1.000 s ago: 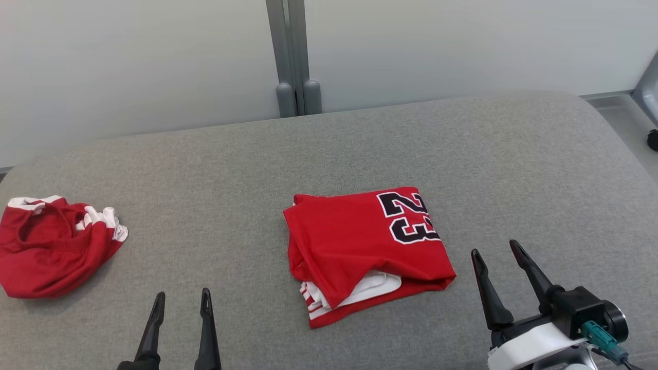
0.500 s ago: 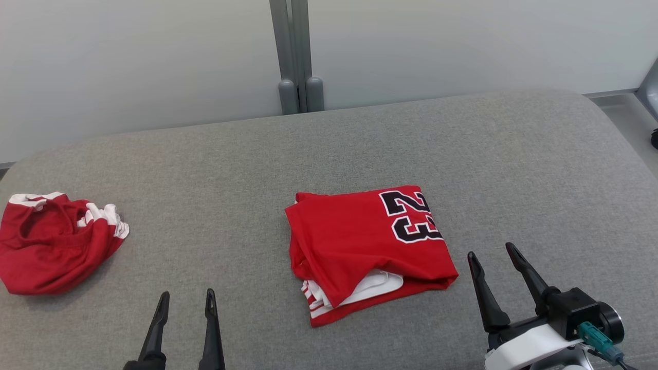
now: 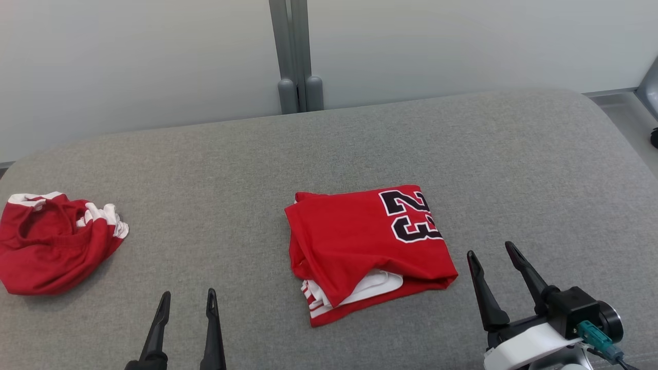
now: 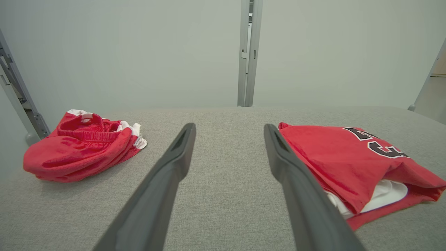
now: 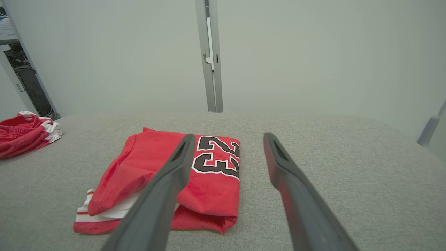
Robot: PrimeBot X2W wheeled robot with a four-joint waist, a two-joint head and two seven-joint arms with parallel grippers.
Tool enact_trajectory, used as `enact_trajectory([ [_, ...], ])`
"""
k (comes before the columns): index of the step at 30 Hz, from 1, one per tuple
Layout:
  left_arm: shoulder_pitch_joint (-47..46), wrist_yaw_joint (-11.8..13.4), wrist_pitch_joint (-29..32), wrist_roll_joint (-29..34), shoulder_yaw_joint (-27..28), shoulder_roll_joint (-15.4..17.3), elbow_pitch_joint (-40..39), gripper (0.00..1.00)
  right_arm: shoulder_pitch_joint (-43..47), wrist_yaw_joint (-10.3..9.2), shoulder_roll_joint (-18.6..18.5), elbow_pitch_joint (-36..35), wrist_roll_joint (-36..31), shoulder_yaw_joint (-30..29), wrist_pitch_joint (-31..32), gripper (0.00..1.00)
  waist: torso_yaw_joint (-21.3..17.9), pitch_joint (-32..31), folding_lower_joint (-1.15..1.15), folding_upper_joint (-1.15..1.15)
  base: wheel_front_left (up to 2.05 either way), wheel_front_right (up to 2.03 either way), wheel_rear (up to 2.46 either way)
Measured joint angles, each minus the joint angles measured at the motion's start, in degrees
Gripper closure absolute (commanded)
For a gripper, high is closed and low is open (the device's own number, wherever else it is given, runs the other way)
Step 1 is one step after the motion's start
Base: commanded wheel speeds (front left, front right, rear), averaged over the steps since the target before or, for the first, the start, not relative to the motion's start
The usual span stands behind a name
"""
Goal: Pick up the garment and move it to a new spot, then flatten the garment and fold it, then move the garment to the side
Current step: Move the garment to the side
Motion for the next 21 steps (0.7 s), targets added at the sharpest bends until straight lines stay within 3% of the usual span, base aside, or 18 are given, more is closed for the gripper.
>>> enact_trajectory([
  [15,-0.20,-0.04,0.00,0.27,-0.10,0.00,0.23,0.00,-0.25,0.00,-0.01,0.01,0.18,0.27,0.00,0.00,0.38,0.36,0.00,0.00,0.00,0.00,0.00],
  [21,-0.86,-0.25,0.00,0.43,-0.74,0.00,0.08,0.00,-2.81,0.00,-0.55,3.20,4.79,2.81,0.00,0.00,1.03,1.60,0.00,0.00,0.00,0.00,0.00],
])
